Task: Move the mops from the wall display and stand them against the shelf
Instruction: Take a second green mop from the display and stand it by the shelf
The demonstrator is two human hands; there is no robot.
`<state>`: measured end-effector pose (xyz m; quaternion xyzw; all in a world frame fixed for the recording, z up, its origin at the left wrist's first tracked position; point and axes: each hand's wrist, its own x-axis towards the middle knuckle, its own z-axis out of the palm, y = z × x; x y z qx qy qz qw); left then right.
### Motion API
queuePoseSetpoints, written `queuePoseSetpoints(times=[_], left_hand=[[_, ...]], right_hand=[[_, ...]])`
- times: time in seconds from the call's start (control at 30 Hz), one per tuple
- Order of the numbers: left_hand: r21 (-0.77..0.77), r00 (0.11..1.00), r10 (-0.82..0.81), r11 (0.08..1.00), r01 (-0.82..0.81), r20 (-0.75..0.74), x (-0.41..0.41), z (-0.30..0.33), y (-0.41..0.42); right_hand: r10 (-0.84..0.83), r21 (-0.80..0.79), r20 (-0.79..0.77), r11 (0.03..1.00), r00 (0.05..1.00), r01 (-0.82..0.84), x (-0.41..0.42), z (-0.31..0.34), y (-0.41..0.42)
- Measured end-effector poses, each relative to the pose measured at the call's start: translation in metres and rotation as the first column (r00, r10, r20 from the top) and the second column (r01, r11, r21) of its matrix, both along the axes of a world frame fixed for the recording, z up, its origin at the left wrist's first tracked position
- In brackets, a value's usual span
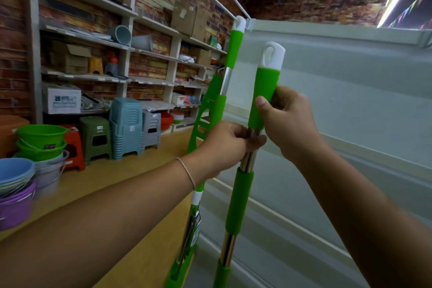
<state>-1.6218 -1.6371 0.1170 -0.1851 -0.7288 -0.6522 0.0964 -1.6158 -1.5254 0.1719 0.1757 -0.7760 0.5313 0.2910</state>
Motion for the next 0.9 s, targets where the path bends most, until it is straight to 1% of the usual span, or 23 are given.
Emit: queuePoseSetpoints(times=[0.23, 0.4, 0.53, 0.63, 0.77, 0.9], left_hand=[[0.028, 0.995, -0.055, 0.998, 0.057, -0.077, -0.023, 0.023, -0.029], [0.046, 0.991, -0.037, 0.998, 0.043, -0.125, -0.048, 0.042, -0.050], [0.060, 0.986, -0.047, 0.997, 0.057, -0.160, -0.067, 0.057, -0.073], [0.097, 0.982, -0.052, 0.993, 0.070, -0.180, -0.080, 0.067, -0.092], [0.150, 0.982, -0.074, 0.984, 0.101, -0.172, -0.096, 0.077, -0.114], [0.161, 0.980, -0.066, 0.982, 0.097, -0.190, -0.111, 0.082, -0.130]], right_hand=[[-0.078, 0.034, -0.047, 0.996, 0.996, 0.080, -0.013, 0.025, -0.035], [-0.180, 0.087, -0.105, 0.978, 0.978, 0.190, -0.030, 0.047, -0.063], [-0.232, 0.115, -0.145, 0.962, 0.962, 0.250, -0.045, 0.066, -0.087], [-0.236, 0.130, -0.150, 0.958, 0.960, 0.256, -0.055, 0.079, -0.107], [-0.246, 0.169, -0.120, 0.950, 0.962, 0.264, -0.067, 0.092, -0.131], [-0.256, 0.186, -0.129, 0.943, 0.958, 0.277, -0.075, 0.099, -0.148]])
